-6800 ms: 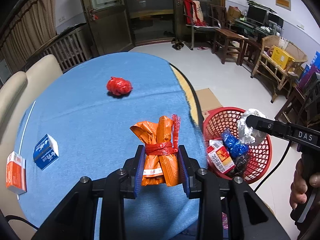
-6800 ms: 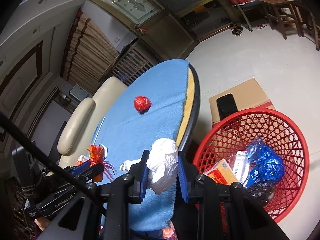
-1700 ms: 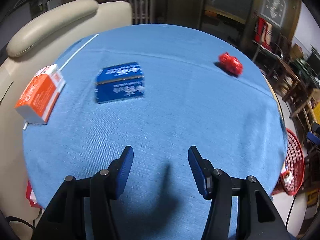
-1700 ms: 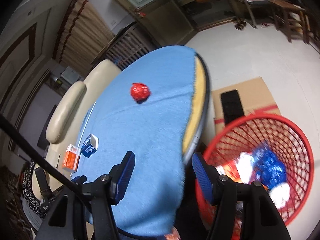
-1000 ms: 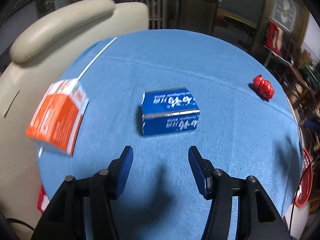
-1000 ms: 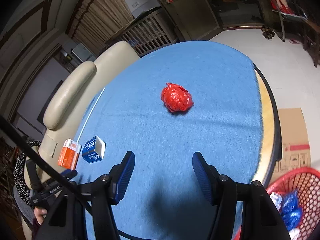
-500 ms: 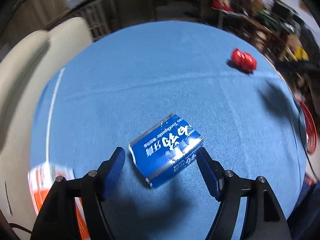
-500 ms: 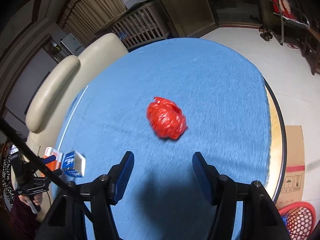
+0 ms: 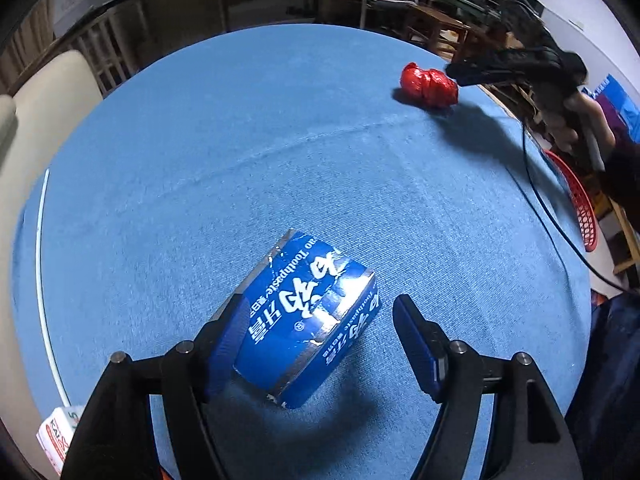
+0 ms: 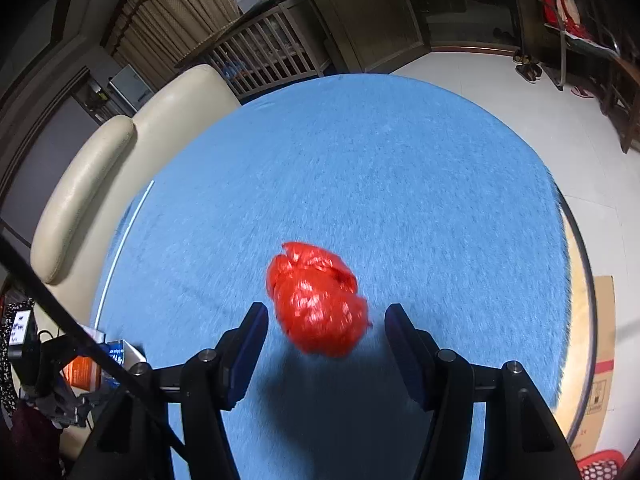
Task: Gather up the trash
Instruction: 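Grasp the red plastic bag with the right tool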
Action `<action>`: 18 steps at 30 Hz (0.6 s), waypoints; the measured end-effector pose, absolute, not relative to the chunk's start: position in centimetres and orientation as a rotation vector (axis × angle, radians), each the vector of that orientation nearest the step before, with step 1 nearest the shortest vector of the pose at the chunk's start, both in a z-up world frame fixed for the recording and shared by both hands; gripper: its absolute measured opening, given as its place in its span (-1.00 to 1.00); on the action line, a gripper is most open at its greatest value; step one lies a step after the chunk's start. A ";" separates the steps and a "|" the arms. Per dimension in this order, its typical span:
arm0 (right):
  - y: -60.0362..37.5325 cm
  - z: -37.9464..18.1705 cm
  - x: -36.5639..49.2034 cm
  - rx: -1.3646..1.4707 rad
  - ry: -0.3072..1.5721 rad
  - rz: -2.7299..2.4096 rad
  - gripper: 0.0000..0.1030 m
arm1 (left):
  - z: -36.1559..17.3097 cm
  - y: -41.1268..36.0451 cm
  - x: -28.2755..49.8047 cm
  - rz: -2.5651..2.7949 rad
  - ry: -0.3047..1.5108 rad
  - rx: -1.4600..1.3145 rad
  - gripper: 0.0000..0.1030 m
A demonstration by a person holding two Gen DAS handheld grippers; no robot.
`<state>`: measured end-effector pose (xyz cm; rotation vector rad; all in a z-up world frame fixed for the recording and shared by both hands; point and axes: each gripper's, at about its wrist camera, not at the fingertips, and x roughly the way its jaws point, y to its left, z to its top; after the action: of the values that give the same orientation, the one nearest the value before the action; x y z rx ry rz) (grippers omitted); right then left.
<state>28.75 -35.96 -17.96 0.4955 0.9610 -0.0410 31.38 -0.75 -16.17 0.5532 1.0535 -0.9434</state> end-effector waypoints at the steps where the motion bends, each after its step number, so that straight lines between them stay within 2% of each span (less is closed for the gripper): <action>1: -35.8 -18.1 29.2 0.497 0.964 -0.036 0.25 | -16.2 -0.8 31.3 -0.947 1.050 0.551 0.44; 8: -33.2 -18.8 31.1 0.405 0.989 -0.024 0.23 | -16.4 -0.9 30.9 -0.933 1.020 0.558 0.44; 10: -32.5 -18.7 31.1 0.376 0.980 -0.020 -0.09 | -16.4 -0.7 30.7 -0.927 1.016 0.559 0.44; 11: -32.1 -18.8 31.1 0.361 0.982 -0.011 -0.14 | -16.4 -0.8 30.7 -0.929 1.014 0.559 0.44; 18: -31.0 -18.2 29.9 0.352 0.964 0.002 -0.22 | -15.8 -0.5 30.7 -0.922 1.008 0.563 0.43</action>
<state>29.89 -31.04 -18.23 0.3520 0.9637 0.0021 30.67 -0.52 -15.81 0.5629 1.0078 -0.9217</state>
